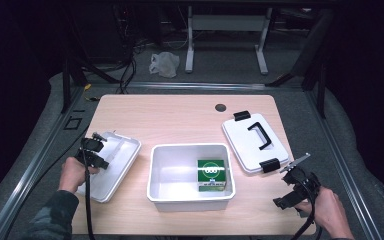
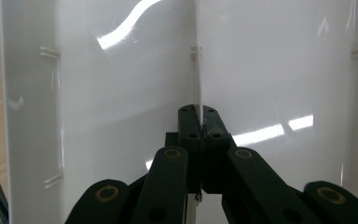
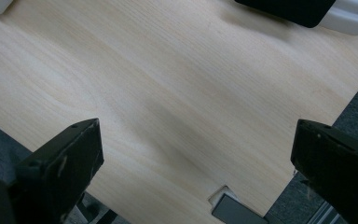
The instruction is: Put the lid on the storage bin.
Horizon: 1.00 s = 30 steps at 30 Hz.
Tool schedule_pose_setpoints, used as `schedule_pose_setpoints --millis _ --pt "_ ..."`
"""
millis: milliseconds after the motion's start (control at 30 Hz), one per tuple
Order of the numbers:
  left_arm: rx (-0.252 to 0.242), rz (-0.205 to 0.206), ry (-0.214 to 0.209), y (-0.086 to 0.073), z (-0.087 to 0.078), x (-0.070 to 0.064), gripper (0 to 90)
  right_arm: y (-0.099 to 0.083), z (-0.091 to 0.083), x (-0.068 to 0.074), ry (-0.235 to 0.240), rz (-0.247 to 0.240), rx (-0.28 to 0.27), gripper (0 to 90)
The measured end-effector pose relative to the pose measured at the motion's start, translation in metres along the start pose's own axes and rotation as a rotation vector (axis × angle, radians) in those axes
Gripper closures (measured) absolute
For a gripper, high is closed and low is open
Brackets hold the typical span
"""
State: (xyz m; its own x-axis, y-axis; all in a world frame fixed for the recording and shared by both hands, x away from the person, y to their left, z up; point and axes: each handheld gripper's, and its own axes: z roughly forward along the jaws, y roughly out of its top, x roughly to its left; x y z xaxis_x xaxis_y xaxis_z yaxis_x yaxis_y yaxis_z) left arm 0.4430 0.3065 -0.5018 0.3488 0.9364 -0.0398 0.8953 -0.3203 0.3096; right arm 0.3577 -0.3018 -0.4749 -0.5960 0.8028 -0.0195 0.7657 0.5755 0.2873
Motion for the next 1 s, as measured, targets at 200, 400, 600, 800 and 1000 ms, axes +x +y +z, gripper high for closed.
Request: schedule_pose_setpoints --millis 200,400,600,800,1000 --pt "-0.021 0.087 -0.003 0.004 -0.015 -0.005 89.1 -0.001 0.001 -0.001 0.000 0.002 0.000 1.7" --pt "-0.046 0.136 -0.044 0.007 -0.026 -0.005 89.2 -0.001 0.001 0.000 0.005 -0.002 0.000 1.8" --pt "-0.067 0.198 -0.057 0.014 -0.045 0.000 89.2 -0.002 0.003 0.000 0.012 -0.003 0.005 1.8" --pt "-0.095 0.267 -0.072 0.023 -0.072 -0.003 89.2 -0.002 0.003 0.000 0.015 -0.007 0.007 1.9" --pt "-0.124 0.354 -0.100 0.031 -0.096 -0.013 89.3 -0.002 0.004 0.000 0.019 -0.012 0.011 2.0"
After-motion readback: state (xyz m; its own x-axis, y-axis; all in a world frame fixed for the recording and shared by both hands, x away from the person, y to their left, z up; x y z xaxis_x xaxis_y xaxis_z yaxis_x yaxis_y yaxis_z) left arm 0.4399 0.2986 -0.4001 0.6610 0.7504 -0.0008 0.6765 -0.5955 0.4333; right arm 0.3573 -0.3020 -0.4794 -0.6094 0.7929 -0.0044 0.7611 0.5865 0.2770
